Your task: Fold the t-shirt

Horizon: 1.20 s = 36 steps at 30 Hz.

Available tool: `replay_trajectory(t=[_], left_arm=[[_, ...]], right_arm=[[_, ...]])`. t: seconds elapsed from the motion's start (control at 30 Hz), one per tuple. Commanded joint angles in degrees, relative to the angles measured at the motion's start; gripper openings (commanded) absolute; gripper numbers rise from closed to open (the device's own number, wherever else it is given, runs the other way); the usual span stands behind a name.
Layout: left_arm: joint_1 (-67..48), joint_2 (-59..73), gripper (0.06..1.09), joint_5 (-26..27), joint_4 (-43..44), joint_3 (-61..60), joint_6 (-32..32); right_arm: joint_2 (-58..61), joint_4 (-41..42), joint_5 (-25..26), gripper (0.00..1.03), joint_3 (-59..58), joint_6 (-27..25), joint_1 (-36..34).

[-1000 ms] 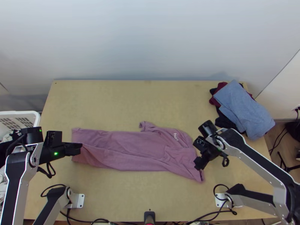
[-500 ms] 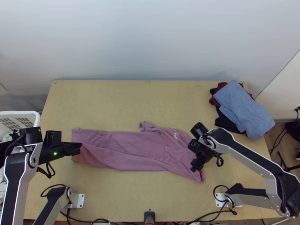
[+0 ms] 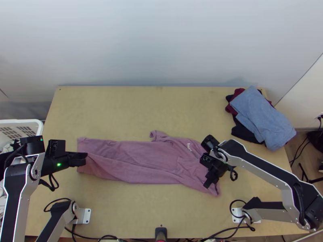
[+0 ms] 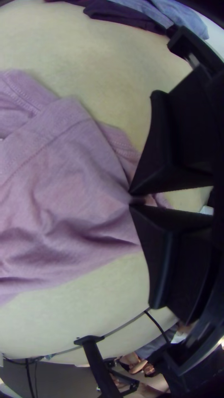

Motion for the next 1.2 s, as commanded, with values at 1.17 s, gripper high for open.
replay_trajectory(t=[1.17], left_arm=[[-9.2,-2.93,0.26,-12.98,6.37,44.89,-20.64]], right_arm=[[-41.61,-10.97,-6.52,0.03,55.99,20.75,-44.6]])
